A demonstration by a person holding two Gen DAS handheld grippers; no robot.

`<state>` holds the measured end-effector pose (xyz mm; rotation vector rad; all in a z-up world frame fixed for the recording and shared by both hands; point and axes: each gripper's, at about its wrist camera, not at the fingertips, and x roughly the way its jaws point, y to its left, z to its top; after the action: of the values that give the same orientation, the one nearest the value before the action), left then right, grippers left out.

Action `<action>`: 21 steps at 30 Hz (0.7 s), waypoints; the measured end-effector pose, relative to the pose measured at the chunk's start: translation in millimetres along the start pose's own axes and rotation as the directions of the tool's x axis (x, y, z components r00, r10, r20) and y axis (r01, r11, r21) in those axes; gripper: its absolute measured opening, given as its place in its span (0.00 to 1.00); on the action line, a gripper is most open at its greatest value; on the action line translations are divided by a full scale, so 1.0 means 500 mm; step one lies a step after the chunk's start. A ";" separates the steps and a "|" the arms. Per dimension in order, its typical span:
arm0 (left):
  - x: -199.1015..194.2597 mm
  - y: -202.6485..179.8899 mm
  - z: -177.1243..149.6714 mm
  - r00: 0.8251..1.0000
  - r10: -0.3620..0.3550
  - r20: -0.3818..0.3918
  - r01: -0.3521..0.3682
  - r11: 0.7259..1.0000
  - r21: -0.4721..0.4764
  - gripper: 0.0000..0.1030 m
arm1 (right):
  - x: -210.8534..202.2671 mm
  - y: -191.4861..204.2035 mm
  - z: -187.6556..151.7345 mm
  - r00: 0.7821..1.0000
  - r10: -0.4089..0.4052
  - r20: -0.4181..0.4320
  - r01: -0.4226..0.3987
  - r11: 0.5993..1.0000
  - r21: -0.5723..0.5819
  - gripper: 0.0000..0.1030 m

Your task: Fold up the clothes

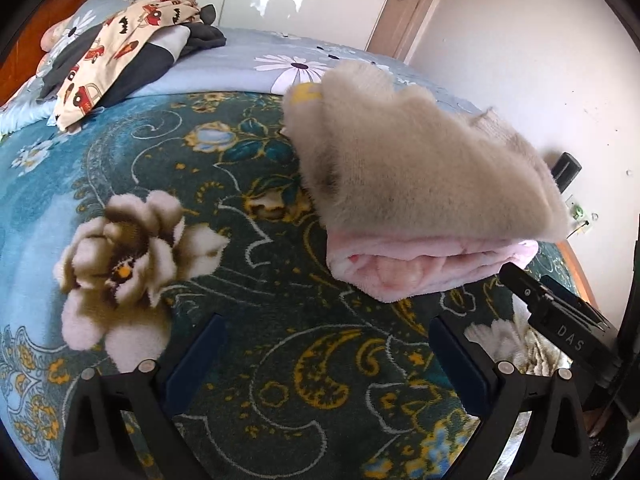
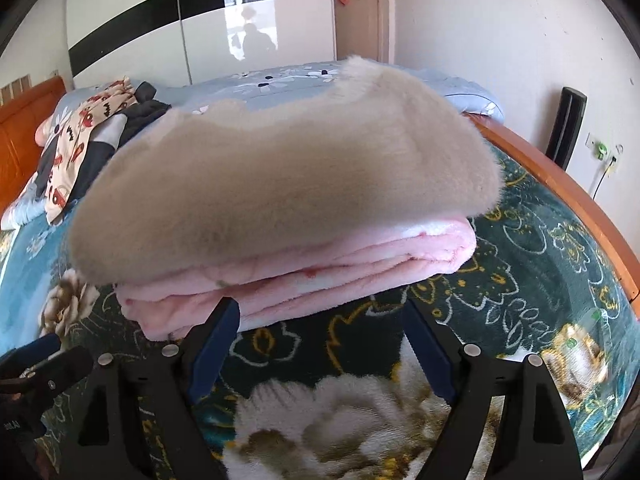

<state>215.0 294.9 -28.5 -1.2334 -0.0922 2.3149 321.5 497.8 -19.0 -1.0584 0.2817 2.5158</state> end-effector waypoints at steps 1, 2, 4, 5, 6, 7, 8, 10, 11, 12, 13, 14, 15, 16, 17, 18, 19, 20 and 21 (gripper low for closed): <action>-0.002 -0.001 0.000 1.000 0.001 0.001 -0.001 1.000 0.000 1.00 | -0.001 0.004 -0.001 1.000 -0.004 0.002 0.004 1.000 -0.008 0.82; -0.003 -0.004 -0.001 1.000 0.000 0.004 0.000 1.000 0.002 1.00 | 0.000 0.007 -0.002 1.000 -0.002 -0.002 0.002 1.000 -0.013 0.83; -0.006 -0.008 -0.002 1.000 -0.001 0.010 0.001 1.000 0.010 1.00 | 0.005 0.014 -0.003 1.000 -0.006 -0.017 0.006 1.000 -0.023 0.85; -0.008 -0.010 -0.003 1.000 0.000 0.013 0.000 1.000 0.014 1.00 | 0.007 0.016 -0.003 1.000 -0.009 -0.021 0.009 1.000 -0.027 0.92; -0.009 -0.013 -0.004 1.000 0.004 0.015 -0.004 1.000 0.021 1.00 | 0.008 0.018 -0.002 1.000 -0.012 -0.021 0.011 1.000 -0.029 0.96; -0.008 -0.015 -0.005 1.000 0.011 0.017 -0.012 0.999 0.031 1.00 | 0.006 0.020 -0.003 1.000 -0.011 -0.017 0.010 0.999 -0.031 0.99; -0.009 -0.018 -0.006 1.000 0.015 0.017 -0.016 0.999 0.038 1.00 | 0.005 0.022 -0.003 1.000 -0.010 -0.013 0.009 0.999 -0.032 1.00; -0.008 -0.021 -0.008 1.000 0.012 0.011 -0.013 0.999 0.046 1.00 | 0.004 0.026 -0.004 1.000 -0.011 -0.011 0.010 0.999 -0.041 1.00; -0.008 -0.022 -0.009 1.000 0.009 0.008 -0.009 0.999 0.047 1.00 | 0.004 0.027 -0.004 1.000 -0.012 -0.011 0.011 0.999 -0.044 1.00; -0.008 -0.023 -0.009 1.000 0.006 0.006 -0.006 0.999 0.049 1.00 | 0.004 0.029 -0.005 1.000 -0.013 -0.011 0.012 0.999 -0.048 1.00; -0.009 -0.024 -0.010 1.000 0.004 0.006 -0.004 0.999 0.051 1.00 | 0.004 0.029 -0.005 1.000 -0.016 -0.011 0.016 0.999 -0.050 1.00; -0.009 -0.025 -0.010 1.000 0.004 0.005 -0.005 0.999 0.053 1.00 | 0.004 0.029 -0.005 1.000 -0.020 -0.011 0.019 0.998 -0.052 1.00; -0.009 -0.026 -0.010 1.000 0.004 0.004 -0.004 0.999 0.054 1.00 | 0.004 0.029 -0.006 1.000 -0.023 -0.011 0.022 0.998 -0.054 1.00; -0.009 -0.026 -0.010 1.000 0.004 0.003 -0.004 0.998 0.056 1.00 | 0.003 0.031 -0.006 1.000 -0.025 -0.008 0.025 0.998 -0.056 1.00; -0.010 -0.027 -0.010 1.000 0.005 0.003 -0.005 0.998 0.058 1.00 | 0.001 0.032 -0.006 1.000 -0.028 -0.006 0.027 0.998 -0.057 1.00; -0.010 -0.028 -0.010 1.000 0.007 0.004 -0.007 0.998 0.060 1.00 | 0.000 0.034 -0.006 1.000 -0.030 -0.003 0.030 0.998 -0.059 1.00; -0.010 -0.029 -0.010 1.000 0.011 0.004 -0.011 0.998 0.063 1.00 | 0.000 0.034 -0.006 1.000 -0.030 -0.004 0.030 0.998 -0.062 1.00; -0.010 -0.030 -0.009 1.000 0.014 0.002 -0.015 0.998 0.064 1.00 | 0.000 0.035 -0.006 1.000 -0.031 -0.005 0.030 0.997 -0.064 1.00; -0.010 -0.030 -0.009 1.000 0.017 0.002 -0.017 0.998 0.064 1.00 | 0.000 0.035 -0.006 1.000 -0.031 -0.006 0.030 0.997 -0.067 1.00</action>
<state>226.8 304.7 -23.2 -1.2053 -0.0072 2.3148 315.7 480.9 -20.7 -1.0891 0.1836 2.5103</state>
